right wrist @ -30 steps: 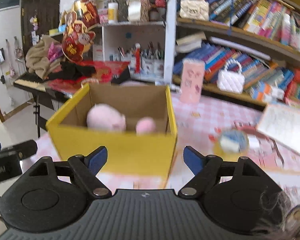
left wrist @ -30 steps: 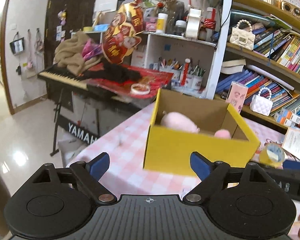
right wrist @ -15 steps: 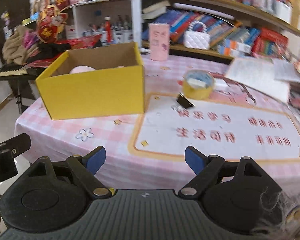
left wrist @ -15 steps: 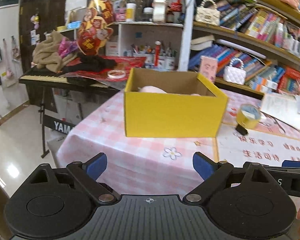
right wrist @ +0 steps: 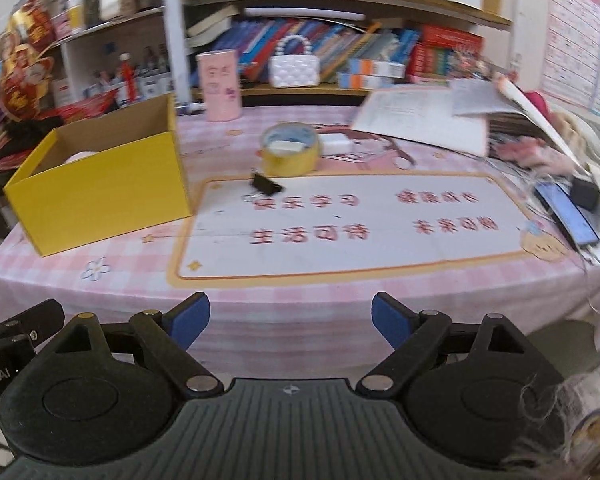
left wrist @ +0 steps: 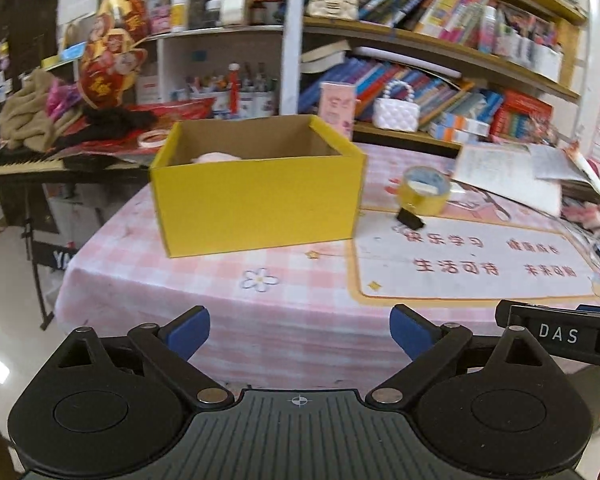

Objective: Organize objects
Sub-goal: 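Grasp the black binder clip with the left gripper while the right gripper grasps the yellow tape roll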

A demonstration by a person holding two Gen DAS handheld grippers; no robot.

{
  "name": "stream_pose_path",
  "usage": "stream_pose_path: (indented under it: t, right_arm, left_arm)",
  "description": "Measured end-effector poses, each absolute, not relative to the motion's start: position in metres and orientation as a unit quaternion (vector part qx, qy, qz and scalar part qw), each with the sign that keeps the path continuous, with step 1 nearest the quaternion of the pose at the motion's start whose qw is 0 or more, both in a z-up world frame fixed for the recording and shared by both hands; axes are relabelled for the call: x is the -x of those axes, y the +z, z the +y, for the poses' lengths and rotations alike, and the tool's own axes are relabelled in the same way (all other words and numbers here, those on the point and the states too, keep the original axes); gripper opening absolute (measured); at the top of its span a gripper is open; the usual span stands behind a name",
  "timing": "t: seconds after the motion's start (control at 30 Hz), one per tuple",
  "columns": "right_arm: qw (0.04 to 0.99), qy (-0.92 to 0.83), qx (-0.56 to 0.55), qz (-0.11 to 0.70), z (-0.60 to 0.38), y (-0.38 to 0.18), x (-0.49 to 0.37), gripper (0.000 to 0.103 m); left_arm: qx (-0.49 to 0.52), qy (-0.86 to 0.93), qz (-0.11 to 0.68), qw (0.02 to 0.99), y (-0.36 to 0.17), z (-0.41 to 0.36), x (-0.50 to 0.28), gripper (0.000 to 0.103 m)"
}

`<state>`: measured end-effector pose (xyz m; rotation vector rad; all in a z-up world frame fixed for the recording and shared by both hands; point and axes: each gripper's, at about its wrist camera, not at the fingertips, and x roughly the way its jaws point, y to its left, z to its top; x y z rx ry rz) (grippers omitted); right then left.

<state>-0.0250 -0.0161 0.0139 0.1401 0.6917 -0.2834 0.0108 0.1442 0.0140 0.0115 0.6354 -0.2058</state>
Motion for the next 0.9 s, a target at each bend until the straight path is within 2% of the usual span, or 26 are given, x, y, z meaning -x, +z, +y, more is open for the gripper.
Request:
stream_pose_path:
  t: [0.43,0.9]
  right_arm:
    - [0.915,-0.182,-0.082,0.350,-0.055,0.007,0.033,0.089]
    - [0.912,-0.164,-0.074,0.367,-0.106,0.003,-0.006,0.090]
  left_arm:
    - [-0.022,-0.146,0.330,0.932,0.010,0.098,-0.023,0.100]
    - [-0.010,-0.143,0.349,0.926,0.010,0.046,-0.064,0.100]
